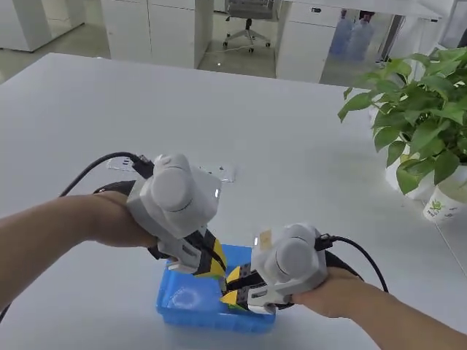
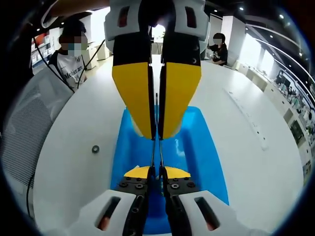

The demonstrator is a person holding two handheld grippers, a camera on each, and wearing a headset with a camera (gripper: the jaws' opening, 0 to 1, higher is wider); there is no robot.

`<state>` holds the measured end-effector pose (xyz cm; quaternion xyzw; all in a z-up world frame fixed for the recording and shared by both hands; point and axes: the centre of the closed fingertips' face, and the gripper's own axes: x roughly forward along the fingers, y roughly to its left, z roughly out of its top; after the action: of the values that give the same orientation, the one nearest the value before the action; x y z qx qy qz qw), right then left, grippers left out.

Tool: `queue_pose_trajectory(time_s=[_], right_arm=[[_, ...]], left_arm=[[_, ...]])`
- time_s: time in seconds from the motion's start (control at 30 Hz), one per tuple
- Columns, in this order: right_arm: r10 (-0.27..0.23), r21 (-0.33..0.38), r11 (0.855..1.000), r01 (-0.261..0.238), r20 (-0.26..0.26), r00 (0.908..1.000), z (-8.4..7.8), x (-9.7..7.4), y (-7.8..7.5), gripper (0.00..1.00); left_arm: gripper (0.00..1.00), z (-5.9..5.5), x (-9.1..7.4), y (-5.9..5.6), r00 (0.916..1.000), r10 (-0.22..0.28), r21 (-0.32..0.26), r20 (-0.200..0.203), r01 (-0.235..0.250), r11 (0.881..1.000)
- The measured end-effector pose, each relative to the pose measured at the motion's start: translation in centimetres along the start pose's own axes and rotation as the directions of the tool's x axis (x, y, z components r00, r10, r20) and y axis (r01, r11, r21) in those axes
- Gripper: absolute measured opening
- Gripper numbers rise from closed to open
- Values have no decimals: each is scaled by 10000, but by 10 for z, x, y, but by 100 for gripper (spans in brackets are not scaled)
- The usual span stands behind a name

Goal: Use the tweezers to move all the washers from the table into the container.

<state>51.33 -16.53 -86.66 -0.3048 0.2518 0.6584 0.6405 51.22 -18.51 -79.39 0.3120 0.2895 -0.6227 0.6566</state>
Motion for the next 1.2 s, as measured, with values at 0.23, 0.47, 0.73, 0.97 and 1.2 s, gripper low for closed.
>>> queue_pose_trajectory(time_s=[0.23,0.47,0.73,0.97,1.2], right_arm=[[-11,-93,10000,11,-77,10000,1,1,0,12],[-112,-214,9997,110,-85,9999,4,-3,-1,12],[-175,-191,9997,175,-35,9998,8,-8,-1,13],[-331,-233,9992,331,23,9995,14,-16,-1,13],[-531,-348,9980,534,84,9986,21,-25,-1,13]], left_arm=[[6,0,-1,-1,10000,12,-39,-2,-12,10000],[6,4,-4,-1,10000,38,-39,40,-38,10000],[6,9,-8,-2,9999,95,14,95,-95,10000],[6,17,-16,-3,9998,138,112,120,-140,9998],[6,27,-26,-5,9995,240,203,203,-244,9995]])
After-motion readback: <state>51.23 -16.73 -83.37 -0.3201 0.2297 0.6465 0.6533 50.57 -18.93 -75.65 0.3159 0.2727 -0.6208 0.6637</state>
